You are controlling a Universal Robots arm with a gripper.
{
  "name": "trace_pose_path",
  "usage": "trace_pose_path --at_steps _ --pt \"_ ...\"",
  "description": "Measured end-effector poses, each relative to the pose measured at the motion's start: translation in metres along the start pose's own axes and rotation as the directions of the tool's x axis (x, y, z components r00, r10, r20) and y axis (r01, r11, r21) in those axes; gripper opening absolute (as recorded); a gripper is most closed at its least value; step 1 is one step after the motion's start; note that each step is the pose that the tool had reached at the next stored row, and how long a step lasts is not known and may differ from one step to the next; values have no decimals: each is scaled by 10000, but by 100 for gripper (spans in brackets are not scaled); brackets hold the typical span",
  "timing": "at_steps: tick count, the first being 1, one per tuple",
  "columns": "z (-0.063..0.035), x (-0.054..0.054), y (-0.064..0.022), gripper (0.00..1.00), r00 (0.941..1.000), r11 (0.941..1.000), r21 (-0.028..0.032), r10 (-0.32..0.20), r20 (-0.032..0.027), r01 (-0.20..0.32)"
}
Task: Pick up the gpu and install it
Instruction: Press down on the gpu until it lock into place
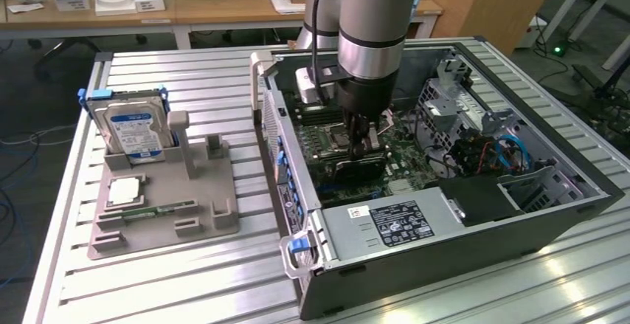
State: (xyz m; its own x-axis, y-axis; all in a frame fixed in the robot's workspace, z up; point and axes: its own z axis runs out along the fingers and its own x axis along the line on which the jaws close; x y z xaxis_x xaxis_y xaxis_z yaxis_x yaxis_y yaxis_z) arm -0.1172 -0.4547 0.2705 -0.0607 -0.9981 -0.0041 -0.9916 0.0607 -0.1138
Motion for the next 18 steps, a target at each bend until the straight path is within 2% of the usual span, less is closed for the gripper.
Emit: trace_pose_path --at_steps 9,10,11,15,18 --pt "-3 1 16 11 10000 10000 -1 2 -2 -2" --pt "-3 1 19 11 10000 10000 -20 1 -2 -1" --pt "-3 1 26 11 10000 10000 -60 1 -3 -1" --pt "-6 1 27 11 10000 9991 -420 -1 -24 0" --pt "-15 2 26 11 10000 9980 -633 -3 -39 0"
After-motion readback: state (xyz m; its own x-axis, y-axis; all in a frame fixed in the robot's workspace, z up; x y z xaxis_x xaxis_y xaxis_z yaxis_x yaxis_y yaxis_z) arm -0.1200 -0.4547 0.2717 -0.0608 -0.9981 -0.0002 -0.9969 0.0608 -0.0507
